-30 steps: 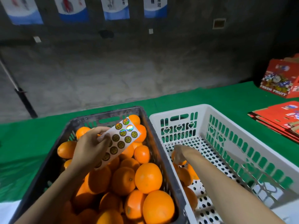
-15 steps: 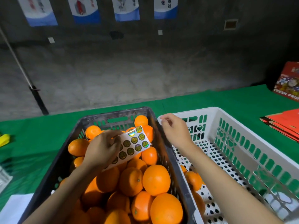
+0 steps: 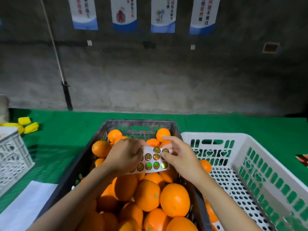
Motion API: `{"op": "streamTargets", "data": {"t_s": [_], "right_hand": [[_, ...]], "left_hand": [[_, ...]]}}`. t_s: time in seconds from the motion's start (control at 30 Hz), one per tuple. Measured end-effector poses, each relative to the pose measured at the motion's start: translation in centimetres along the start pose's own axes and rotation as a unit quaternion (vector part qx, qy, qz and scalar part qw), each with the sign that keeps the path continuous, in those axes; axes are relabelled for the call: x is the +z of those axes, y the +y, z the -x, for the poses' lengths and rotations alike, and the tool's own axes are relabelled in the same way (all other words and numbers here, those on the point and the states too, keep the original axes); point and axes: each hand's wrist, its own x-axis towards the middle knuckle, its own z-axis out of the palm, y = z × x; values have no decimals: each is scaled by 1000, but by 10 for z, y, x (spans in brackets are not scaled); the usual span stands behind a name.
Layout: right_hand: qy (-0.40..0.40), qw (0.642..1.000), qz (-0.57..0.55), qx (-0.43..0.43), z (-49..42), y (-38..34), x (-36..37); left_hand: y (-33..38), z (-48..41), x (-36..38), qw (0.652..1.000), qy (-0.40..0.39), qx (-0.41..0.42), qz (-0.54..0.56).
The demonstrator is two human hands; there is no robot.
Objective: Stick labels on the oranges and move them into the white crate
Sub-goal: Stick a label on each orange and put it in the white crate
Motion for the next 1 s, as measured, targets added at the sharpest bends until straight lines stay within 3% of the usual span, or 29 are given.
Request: {"op": "streamTargets", "data": {"t_s": [0.13, 0.27, 0.57, 1.0], "right_hand": [[31, 989, -140, 37, -1, -3, 4], [49, 982, -179, 24, 1, -4, 7], [46, 982, -182, 12, 2, -7, 13], [66, 983, -171, 11, 0, -6, 13]], "left_hand": [[-2, 0, -4, 998, 35, 25, -41], [5, 1, -3, 991, 106, 52, -65], [23, -1, -6, 992, 109, 64, 28], [17, -5, 3, 993, 94, 44, 58]]}}
